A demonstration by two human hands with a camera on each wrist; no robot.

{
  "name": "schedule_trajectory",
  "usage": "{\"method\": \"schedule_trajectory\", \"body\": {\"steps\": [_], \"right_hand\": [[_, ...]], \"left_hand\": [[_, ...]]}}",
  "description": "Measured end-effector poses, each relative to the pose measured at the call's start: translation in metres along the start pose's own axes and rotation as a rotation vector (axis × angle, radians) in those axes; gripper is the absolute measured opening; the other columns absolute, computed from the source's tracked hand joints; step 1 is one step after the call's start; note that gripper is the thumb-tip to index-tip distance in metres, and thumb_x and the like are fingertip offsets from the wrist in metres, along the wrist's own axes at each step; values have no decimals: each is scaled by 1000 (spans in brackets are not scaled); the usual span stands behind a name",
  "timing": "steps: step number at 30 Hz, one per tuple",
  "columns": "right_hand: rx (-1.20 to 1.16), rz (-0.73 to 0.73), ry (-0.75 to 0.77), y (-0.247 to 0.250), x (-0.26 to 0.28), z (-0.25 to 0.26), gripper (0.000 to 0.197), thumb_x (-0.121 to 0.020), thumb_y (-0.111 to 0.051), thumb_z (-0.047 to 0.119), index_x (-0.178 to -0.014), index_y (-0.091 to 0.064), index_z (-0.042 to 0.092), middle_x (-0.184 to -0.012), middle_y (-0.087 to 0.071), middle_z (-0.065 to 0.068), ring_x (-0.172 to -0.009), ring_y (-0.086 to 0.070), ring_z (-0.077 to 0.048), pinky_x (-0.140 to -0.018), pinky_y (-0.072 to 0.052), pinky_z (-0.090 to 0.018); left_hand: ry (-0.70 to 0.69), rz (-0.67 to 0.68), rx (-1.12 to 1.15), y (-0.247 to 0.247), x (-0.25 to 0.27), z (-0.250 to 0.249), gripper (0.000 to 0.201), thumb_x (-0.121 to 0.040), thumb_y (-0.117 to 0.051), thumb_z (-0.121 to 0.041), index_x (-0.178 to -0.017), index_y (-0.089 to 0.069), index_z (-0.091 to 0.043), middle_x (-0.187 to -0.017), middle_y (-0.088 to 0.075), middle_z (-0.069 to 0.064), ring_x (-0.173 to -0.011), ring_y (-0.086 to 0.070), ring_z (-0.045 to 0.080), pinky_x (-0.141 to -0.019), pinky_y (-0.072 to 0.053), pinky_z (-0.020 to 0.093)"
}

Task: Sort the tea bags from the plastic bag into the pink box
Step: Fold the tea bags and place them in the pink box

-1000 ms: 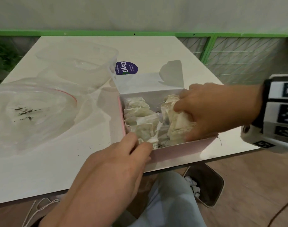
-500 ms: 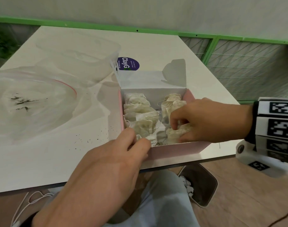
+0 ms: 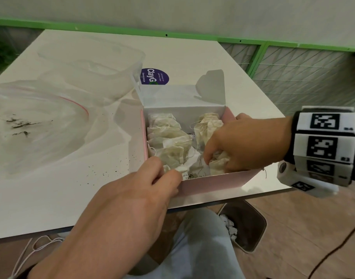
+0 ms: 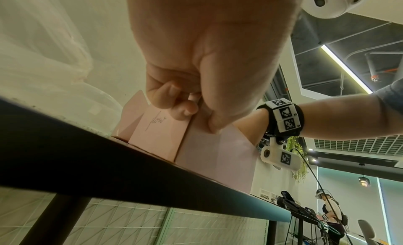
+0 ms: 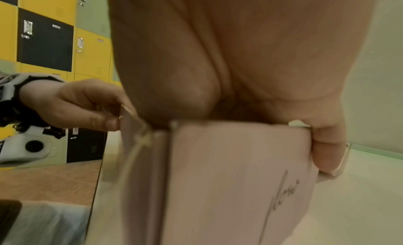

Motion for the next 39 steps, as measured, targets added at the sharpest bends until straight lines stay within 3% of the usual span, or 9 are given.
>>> {"method": "schedule_trajectory", "body": {"steps": [3,6,10,18,23,27,30,36,39], "right_hand": [[-62,-14,-4,0,2,-2,41,-88,-65,47,-127,-54,52,-103,-60,23,-94,-53,-13,-100,-41,-38],[-227,-46,-16,14,11,-10,47,-79,-75,48,-123,-58,50,-86,-60,20,-79,-57,-3,-80,-50,-25],[-274,-77,-23,28,28,-19,34,-76,-79,49,-106,-64,45,-87,-64,20,-82,-62,-5,-67,-45,-15],[-80,-213,-71,22,27,-22,19,-87,-70,40,-106,-68,38,-71,-51,22,-70,-48,2,-76,-47,-25],[-155,-243,72,32,29,-9,33,-85,-72,39,-116,-63,45,-97,-57,18,-86,-52,-2,-76,-43,-19],[-194,-126,250,27,16,21,32,-87,-69,39,-118,-65,46,-115,-61,22,-100,-54,1,-93,-46,-26],[-77,42,240,16,2,28,35,-93,-62,25,-123,-65,43,-122,-63,21,-112,-58,-6,-102,-47,-31],[-32,189,234,17,-1,24,34,-84,-54,1,-87,-76,27,-77,-70,9,-71,-68,-13,-70,-61,-37],[74,248,226,15,3,20,30,-79,-52,-1,-79,-74,20,-72,-68,3,-67,-66,-16,-67,-60,-40]], "left_hand": [[3,11,5,-1,0,1,9,-93,-53,-29,-98,-60,-25,-89,-49,-4,-46,-44,22,-33,-42,37],[5,-2,3,0,0,1,9,-94,-60,-20,-100,-60,-26,-89,-50,-4,-45,-45,22,-32,-43,37],[8,13,17,0,0,1,17,-85,-68,-23,-101,-61,-26,-89,-51,-5,-46,-45,21,-32,-42,36],[6,-20,26,1,0,0,5,-92,-59,-25,-97,-62,-26,-87,-48,-5,-45,-44,22,-32,-38,33],[14,-23,20,1,-1,0,13,-91,-67,-15,-99,-64,-25,-88,-51,-4,-46,-46,22,-33,-38,33],[9,-3,28,1,0,-2,13,-86,-71,-20,-97,-65,-24,-87,-51,-4,-46,-45,22,-33,-37,33],[11,12,39,0,-1,-2,18,-84,-74,-20,-98,-63,-25,-87,-50,-4,-47,-44,21,-34,-36,33],[20,20,48,-1,0,1,22,-86,-75,-19,-100,-60,-27,-90,-48,-4,-49,-47,23,-36,-43,36],[28,19,41,-3,1,3,23,-87,-74,-20,-101,-58,-28,-91,-48,-5,-51,-48,23,-37,-44,38]]}}
Point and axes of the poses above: each hand's wrist, its own x-axis away from the middle knuckle, its own y-axis out of the back of the hand, z = x × y, the point moved 6 cm from there along -x, towards the middle knuckle
